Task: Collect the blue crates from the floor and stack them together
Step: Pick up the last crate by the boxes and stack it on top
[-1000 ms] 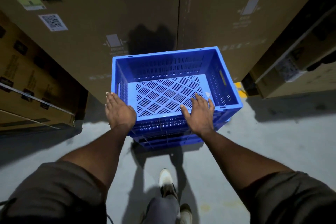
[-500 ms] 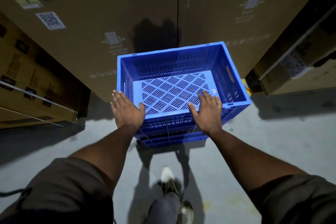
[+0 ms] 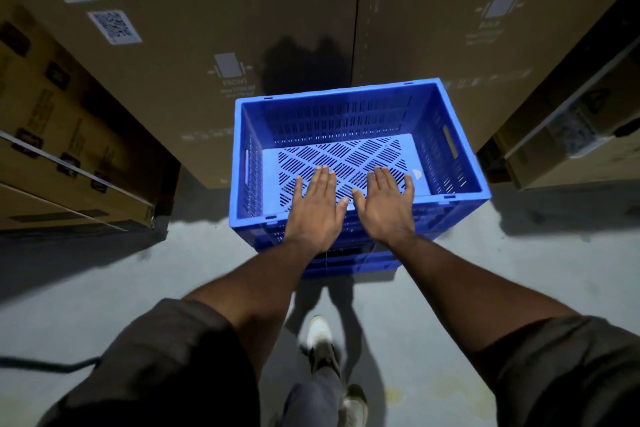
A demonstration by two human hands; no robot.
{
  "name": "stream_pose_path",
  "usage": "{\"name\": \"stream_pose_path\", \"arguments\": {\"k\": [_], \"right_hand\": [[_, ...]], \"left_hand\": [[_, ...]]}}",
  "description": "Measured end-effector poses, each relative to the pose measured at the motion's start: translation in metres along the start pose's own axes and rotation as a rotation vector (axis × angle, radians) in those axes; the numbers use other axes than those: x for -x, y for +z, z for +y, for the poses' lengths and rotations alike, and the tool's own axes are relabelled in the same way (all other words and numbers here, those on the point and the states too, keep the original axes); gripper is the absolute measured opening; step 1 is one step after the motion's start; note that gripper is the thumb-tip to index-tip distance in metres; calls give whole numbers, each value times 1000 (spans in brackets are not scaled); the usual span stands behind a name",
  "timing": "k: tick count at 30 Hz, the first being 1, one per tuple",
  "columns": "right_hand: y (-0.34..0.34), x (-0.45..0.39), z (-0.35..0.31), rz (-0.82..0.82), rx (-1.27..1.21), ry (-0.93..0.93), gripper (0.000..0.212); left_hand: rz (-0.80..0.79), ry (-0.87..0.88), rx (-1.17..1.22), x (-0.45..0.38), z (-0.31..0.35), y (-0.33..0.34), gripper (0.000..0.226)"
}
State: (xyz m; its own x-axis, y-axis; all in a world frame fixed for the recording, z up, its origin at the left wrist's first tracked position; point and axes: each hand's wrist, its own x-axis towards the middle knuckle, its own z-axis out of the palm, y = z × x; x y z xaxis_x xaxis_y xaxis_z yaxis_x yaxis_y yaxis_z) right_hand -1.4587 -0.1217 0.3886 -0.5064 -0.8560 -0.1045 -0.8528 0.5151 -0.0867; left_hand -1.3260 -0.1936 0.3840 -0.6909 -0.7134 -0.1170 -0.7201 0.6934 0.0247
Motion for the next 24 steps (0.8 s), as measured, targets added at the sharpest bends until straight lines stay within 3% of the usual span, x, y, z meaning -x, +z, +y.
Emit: {"name": "stream_pose_path", "arguments": {"k": [4,8,14,17,24], "right_hand": [[3,6,2,32,46,-17,72],[-5,-3,0,-63,4,1,70],[4,16,0,-25,14,21,74],[9,23,-2,85,25,21,72],[2,12,-4,49,8,32,69]], "left_hand": [[30,37,-7,4,2,3,67],[-18,12,31,-3,-4,1,67],[-83,171,35,12,-20,-3,68],[-35,105,-52,25,-28,0,68],[-23,102,-39,17,-30,-1,67]]}}
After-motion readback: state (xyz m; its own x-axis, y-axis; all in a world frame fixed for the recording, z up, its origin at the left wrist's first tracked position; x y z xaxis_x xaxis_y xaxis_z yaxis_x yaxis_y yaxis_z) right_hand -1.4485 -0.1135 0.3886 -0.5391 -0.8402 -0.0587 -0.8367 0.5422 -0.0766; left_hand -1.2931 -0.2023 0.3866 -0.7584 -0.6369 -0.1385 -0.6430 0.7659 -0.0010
